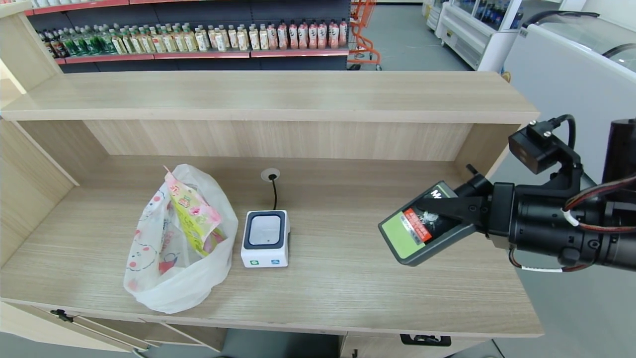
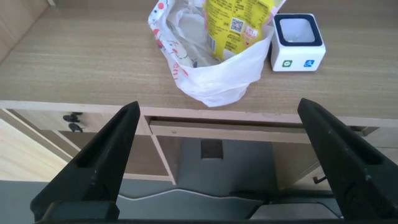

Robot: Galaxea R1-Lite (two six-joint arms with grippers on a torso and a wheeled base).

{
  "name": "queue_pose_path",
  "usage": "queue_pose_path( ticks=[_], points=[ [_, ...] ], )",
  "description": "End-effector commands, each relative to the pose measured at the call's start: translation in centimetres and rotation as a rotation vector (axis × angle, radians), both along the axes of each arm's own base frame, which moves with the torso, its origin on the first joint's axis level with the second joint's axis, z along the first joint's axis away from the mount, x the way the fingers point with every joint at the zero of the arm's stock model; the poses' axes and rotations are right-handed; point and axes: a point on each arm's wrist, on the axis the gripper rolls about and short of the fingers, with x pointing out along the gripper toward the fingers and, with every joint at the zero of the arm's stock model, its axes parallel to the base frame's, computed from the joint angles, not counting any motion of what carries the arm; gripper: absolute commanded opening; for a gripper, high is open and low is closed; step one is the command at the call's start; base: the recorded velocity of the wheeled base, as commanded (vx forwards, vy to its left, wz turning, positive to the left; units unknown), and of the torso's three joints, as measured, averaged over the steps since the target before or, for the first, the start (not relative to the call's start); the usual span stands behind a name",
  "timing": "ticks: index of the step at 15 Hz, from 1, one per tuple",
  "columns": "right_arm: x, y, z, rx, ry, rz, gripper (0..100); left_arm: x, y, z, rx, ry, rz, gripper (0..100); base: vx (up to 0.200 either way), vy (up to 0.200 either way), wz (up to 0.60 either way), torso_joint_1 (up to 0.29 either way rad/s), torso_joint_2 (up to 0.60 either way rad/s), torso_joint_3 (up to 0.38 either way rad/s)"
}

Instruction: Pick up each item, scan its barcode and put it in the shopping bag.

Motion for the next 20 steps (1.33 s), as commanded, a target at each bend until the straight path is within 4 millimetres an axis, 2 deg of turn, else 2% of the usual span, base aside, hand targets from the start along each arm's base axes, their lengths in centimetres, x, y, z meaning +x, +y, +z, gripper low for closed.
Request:
queue_pose_path(
  ticks=[1, 3, 5, 9, 13, 15, 17, 20],
  points=[
    [-0.3, 0.6, 0.7, -0.004, -0.036, 0.035, 0, 0.0, 0.0, 0.0, 0.000, 0.001, 0.000, 100, 0.000, 0.200, 0.00, 0.002, 0.00, -0.007],
    [-0.3, 0.9, 0.4, -0.023, -0.044, 0.051, 0, 0.0, 0.0, 0.0, -0.003, 0.001, 0.001, 100, 0.000, 0.200, 0.00, 0.007, 0.00, 0.000],
    [0.4, 1.3, -0.1, -0.065, -0.062, 0.054, 0, 0.0, 0.0, 0.0, -0.002, 0.001, 0.001, 100, 0.000, 0.200, 0.00, 0.000, 0.00, 0.002],
    [4.4, 2.9, -1.4, -0.168, -0.110, 0.061, 0, 0.0, 0.0, 0.0, 0.003, 0.001, 0.000, 100, 0.000, 0.200, 0.00, 0.005, 0.00, 0.002],
    [7.1, 4.3, -3.0, -0.193, -0.073, 0.064, 0, 0.0, 0.0, 0.0, 0.006, 0.001, 0.000, 100, 0.000, 0.200, 0.00, 0.001, 0.00, 0.002],
    [8.4, 4.8, -3.9, -0.218, -0.072, 0.067, 0, 0.0, 0.0, 0.0, 0.006, 0.001, 0.000, 100, 0.000, 0.000, 0.00, 0.000, 0.00, 0.000],
    [9.9, 4.2, -5.4, -0.271, -0.095, 0.053, 0, 0.0, 0.0, 0.0, 0.006, 0.001, 0.000, 100, 0.000, 0.000, 0.00, 0.000, 0.00, 0.000],
    [11.8, 4.5, -7.5, -0.281, -0.100, 0.042, 0, 0.0, 0.0, 0.0, 0.006, 0.001, 0.000, 100, 0.000, 0.000, 0.00, 0.000, 0.00, 0.000]
  ],
)
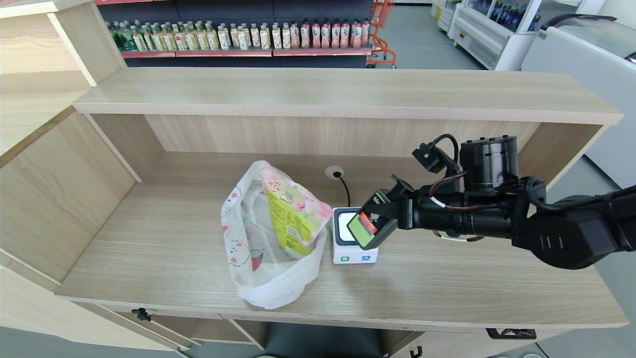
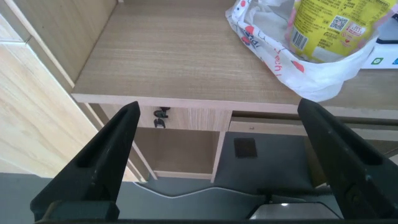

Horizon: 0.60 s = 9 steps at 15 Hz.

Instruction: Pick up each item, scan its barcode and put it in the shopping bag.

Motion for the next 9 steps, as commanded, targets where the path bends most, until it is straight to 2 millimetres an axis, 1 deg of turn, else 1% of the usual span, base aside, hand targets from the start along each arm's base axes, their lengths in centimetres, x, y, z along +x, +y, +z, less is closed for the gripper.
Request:
queue_pose_path(
  ticks=[1, 2, 3, 7, 9],
  points=[
    [1.4, 0.5, -2.4, -0.017, 0.039, -0.002, 0, 0.0, 0.0, 0.0, 0.000, 0.000, 0.001, 100, 0.000, 0.000, 0.00, 0.000, 0.00, 0.000],
    [1.5, 0.7, -2.6, -0.014, 0.037, 0.003, 0, 0.0, 0.0, 0.0, 0.000, 0.000, 0.001, 100, 0.000, 0.000, 0.00, 0.000, 0.00, 0.000],
    [1.9, 1.0, -3.3, -0.016, 0.046, 0.007, 0, 0.0, 0.0, 0.0, 0.000, 0.000, 0.001, 100, 0.000, 0.000, 0.00, 0.000, 0.00, 0.000],
    [3.4, 1.6, -4.6, -0.004, 0.028, 0.008, 0, 0.0, 0.0, 0.0, 0.000, 0.000, 0.001, 100, 0.000, 0.000, 0.00, 0.000, 0.00, 0.000],
    [4.1, 1.9, -4.6, 0.016, 0.019, 0.000, 0, 0.0, 0.0, 0.0, -0.002, 0.000, 0.001, 100, 0.000, 0.000, 0.00, 0.000, 0.00, 0.000]
  ],
)
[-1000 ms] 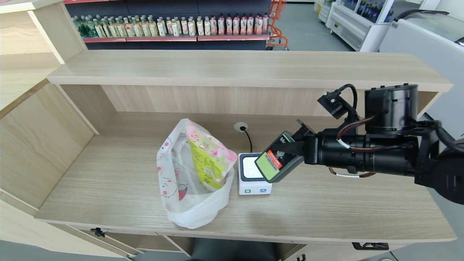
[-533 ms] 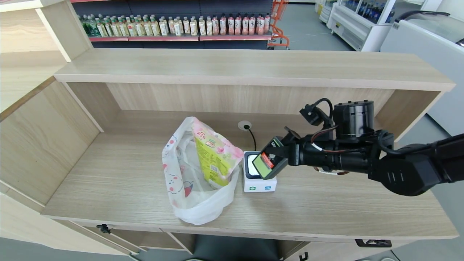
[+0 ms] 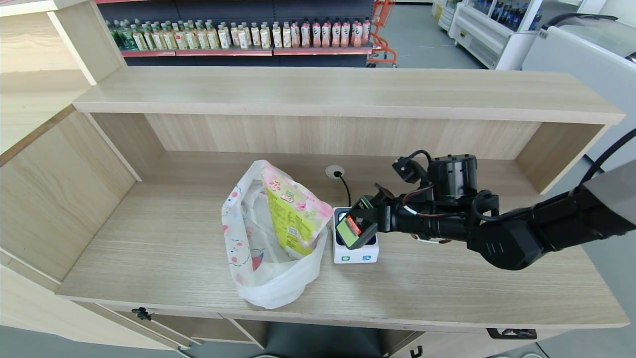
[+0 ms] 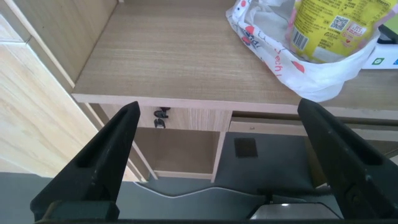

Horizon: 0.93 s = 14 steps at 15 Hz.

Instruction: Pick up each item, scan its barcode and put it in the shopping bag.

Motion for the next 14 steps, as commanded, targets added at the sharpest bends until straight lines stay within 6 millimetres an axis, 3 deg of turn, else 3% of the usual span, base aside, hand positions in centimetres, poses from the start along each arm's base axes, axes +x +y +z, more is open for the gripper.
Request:
queue_pose_path(
  ticks=[1, 14],
  points=[
    [0.77, 0.33, -0.95, -0.002, 0.019, -0.003, 0, 0.00, 0.00, 0.00, -0.001, 0.000, 0.000, 100, 0.000, 0.000, 0.00, 0.000, 0.00, 0.000],
    [1.47, 0.33, -1.00, 0.016, 0.022, 0.011, 0, 0.00, 0.00, 0.00, -0.001, 0.000, 0.000, 100, 0.000, 0.000, 0.00, 0.000, 0.00, 0.000]
  ],
)
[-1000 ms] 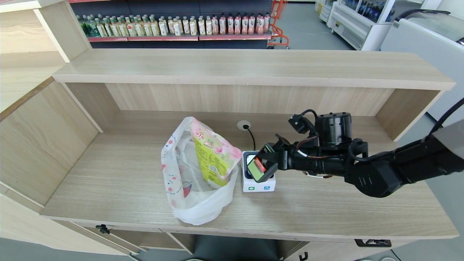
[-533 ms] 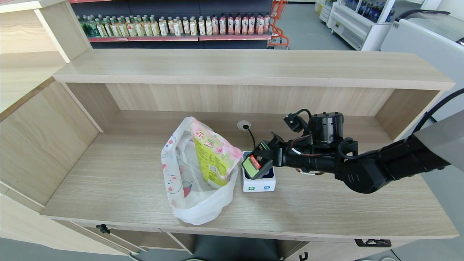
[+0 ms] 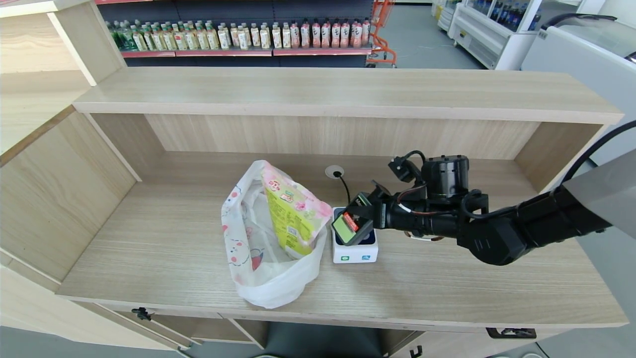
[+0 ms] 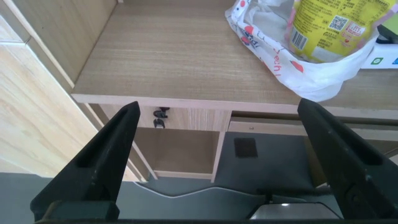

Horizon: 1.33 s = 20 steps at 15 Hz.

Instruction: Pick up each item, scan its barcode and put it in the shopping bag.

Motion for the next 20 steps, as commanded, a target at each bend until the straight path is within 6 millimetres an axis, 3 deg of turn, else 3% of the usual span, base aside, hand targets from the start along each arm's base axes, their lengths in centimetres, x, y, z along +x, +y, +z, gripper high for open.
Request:
queue_pose_path(
  ticks=[1, 4, 6, 8, 10, 16, 20],
  points=[
    [-0.1, -0.1, 0.4, 0.013, -0.004, -0.008, 0, 0.0, 0.0, 0.0, 0.001, 0.000, 0.000, 100, 0.000, 0.000, 0.00, 0.000, 0.00, 0.000],
    [-1.9, -2.0, 5.1, 0.100, -0.121, -0.042, 0, 0.0, 0.0, 0.0, 0.000, 0.000, 0.000, 100, 0.000, 0.000, 0.00, 0.000, 0.00, 0.000],
    [-4.3, -5.0, 9.3, 0.102, -0.225, -0.088, 0, 0.0, 0.0, 0.0, 0.000, 0.000, 0.000, 100, 0.000, 0.000, 0.00, 0.000, 0.00, 0.000],
    [-7.1, -6.9, 11.8, -0.005, -0.308, -0.087, 0, 0.0, 0.0, 0.0, 0.000, 0.000, 0.000, 100, 0.000, 0.000, 0.00, 0.000, 0.00, 0.000],
    [-8.9, -7.5, 13.0, -0.108, -0.382, -0.110, 0, 0.0, 0.0, 0.0, 0.000, 0.000, 0.000, 100, 0.000, 0.000, 0.00, 0.000, 0.00, 0.000],
    [-11.0, -4.4, 14.1, -0.111, -0.447, -0.055, 0, 0.0, 0.0, 0.0, 0.001, 0.000, 0.000, 100, 0.000, 0.000, 0.00, 0.000, 0.00, 0.000],
    [-13.8, -0.7, 14.3, -0.080, -0.469, 0.110, 0, 0.0, 0.0, 0.0, 0.001, 0.000, 0.000, 100, 0.200, 0.000, 0.00, -0.010, 0.00, 0.005]
  ],
)
